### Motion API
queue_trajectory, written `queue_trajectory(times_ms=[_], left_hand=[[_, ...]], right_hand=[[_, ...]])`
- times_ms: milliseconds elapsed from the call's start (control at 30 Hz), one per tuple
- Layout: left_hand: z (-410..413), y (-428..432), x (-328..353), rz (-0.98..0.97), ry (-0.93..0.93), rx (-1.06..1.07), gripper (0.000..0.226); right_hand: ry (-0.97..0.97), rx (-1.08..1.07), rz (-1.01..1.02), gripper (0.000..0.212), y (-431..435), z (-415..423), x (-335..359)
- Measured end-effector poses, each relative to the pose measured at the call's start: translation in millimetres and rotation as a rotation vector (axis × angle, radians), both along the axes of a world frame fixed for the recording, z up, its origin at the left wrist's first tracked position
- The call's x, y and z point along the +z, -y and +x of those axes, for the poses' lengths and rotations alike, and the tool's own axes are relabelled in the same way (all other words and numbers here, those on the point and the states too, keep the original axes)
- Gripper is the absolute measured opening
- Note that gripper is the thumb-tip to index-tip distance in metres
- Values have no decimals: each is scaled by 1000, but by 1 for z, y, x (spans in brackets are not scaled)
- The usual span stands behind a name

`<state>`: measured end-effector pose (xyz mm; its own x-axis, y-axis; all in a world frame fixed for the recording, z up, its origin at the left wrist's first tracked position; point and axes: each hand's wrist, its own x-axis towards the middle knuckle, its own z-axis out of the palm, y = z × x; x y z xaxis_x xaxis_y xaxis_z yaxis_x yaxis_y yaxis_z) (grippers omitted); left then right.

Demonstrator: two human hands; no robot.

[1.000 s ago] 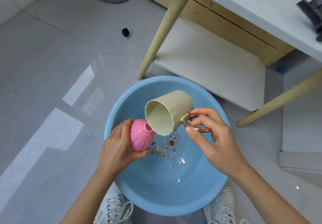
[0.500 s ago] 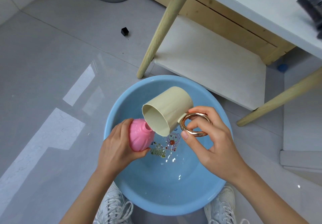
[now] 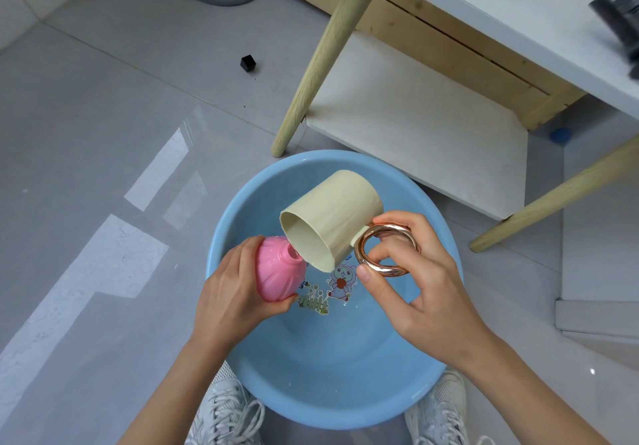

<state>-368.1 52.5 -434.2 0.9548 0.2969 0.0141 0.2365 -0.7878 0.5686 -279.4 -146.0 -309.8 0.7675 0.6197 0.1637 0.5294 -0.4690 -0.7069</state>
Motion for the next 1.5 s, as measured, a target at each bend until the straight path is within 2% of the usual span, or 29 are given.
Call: queue_trajectory(times_ms=[1000, 1400, 1500], left_hand=[[-1, -1, 2, 3, 5, -9, 94], [0, 0, 0, 2, 6, -3, 94], [0, 0, 0, 10, 0, -8, 94]], right_hand=[[58, 9, -49, 20, -1, 0, 1], [-6, 3, -20, 19, 0, 0, 0], [-81, -6, 1, 19, 2, 0, -2]])
